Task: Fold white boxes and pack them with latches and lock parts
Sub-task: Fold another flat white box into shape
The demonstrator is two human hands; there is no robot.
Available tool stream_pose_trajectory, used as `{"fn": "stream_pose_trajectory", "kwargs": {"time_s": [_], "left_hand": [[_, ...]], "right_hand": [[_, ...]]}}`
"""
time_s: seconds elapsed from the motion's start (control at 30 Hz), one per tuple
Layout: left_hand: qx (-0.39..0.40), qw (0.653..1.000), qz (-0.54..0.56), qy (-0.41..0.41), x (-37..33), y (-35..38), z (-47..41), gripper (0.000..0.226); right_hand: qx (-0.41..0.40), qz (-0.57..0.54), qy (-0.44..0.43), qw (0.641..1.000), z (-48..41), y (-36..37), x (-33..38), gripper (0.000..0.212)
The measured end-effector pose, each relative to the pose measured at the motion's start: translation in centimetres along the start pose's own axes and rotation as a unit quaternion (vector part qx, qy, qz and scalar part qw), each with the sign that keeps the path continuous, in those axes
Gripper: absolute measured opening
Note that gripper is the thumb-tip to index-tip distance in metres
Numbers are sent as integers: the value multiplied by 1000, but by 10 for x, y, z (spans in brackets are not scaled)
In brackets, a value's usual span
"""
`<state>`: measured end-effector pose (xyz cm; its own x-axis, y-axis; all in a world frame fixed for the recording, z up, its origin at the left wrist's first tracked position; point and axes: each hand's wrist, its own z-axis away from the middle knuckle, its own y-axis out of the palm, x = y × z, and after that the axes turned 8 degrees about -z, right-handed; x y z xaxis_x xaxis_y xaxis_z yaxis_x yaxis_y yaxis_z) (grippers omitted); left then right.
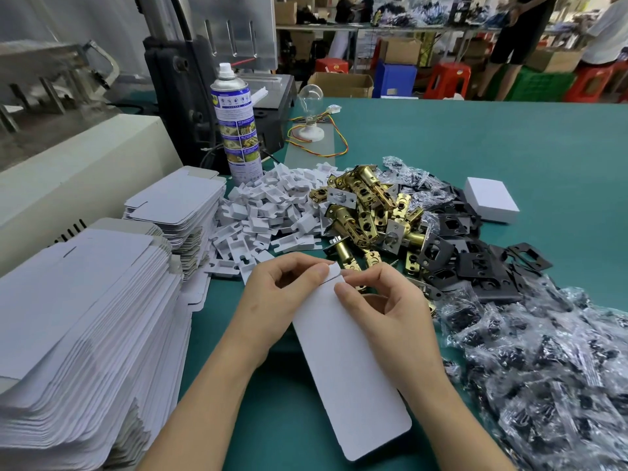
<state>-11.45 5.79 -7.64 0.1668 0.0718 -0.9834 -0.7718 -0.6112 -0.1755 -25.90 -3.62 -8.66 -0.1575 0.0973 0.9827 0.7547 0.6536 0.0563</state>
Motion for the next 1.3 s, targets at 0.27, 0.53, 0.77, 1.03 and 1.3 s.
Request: {"fn": "stream_pose_trajectory", "kwargs": {"time_s": [0.27, 0.53, 0.77, 1.03, 1.3], "left_hand": [[26, 999, -26, 20, 1, -5, -1, 15], [37, 998, -38, 27, 3, -7, -2, 12], [16, 996, -84, 28, 6, -5, -2, 15], [31, 990, -122, 68, 5, 0, 0, 22], [46, 981, -169, 87, 6, -3, 0, 25]], "right_hand": [[6, -20, 21, 1000, -4, -6, -3, 8], [7, -10, 30, 999, -5, -7, -5, 9], [1, 2, 35, 999, -3, -4, -3, 11], [-28, 3, 45, 999, -6, -8, -4, 11], [-28, 6, 37, 999, -7, -9, -3, 19]]}}
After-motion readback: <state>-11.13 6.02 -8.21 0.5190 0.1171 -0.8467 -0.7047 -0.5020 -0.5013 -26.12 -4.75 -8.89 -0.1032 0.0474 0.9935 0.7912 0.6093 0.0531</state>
